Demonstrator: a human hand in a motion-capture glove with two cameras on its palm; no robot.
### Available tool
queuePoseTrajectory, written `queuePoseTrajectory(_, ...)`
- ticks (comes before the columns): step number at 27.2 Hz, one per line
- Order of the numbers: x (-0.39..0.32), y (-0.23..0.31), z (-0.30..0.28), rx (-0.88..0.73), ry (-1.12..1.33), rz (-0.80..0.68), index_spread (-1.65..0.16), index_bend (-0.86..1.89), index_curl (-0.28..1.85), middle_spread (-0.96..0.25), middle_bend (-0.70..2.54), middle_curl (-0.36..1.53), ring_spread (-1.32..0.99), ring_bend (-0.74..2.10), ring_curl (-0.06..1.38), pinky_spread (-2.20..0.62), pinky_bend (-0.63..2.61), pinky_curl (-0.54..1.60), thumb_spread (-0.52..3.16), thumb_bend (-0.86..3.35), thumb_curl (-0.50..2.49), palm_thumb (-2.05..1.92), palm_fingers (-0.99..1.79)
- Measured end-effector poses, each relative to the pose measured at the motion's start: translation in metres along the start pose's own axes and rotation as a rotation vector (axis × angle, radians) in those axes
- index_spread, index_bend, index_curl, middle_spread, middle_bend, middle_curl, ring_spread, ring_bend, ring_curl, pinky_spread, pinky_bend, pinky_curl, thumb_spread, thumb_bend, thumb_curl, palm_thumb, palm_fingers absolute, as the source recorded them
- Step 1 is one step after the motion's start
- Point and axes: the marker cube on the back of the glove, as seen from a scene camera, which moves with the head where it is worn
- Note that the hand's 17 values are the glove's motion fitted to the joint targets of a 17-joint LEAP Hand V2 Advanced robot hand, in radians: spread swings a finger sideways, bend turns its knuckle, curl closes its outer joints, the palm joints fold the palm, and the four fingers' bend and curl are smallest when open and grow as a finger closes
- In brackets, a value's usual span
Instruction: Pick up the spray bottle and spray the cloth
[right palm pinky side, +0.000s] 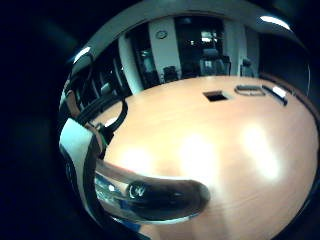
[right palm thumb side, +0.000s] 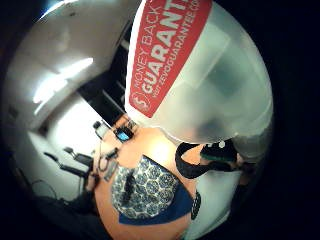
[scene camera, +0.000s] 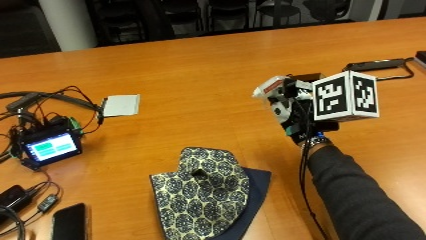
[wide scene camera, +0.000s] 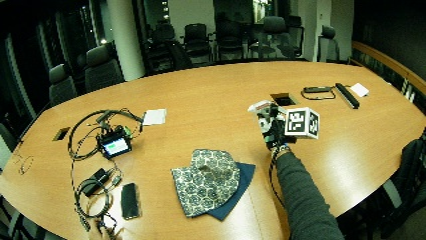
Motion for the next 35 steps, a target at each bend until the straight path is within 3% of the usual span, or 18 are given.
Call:
queuePoseTrajectory(23,-0.033,0.065,0.015,-0.319,0.593,-0.848,-0.27,0.16,0.42,-0.23,0.50,0.56,-0.22,0.73,0.49,-0.33,0.66,0.43,1.06,-0.02,0.57,0.85,1.29)
queuePoseTrajectory(30,-0.037,0.093,0.019,-0.346,0.637,-0.956,-0.27,0.16,0.43,-0.23,0.50,0.56,-0.23,0.73,0.49,-0.33,0.66,0.43,1.06,-0.02,0.58,0.85,1.29)
queuePoseTrajectory(35,-0.039,0.090,0.008,-0.365,0.610,-0.869,-0.27,0.15,0.44,-0.23,0.50,0.56,-0.23,0.73,0.49,-0.33,0.66,0.42,1.06,-0.02,0.58,0.85,1.28)
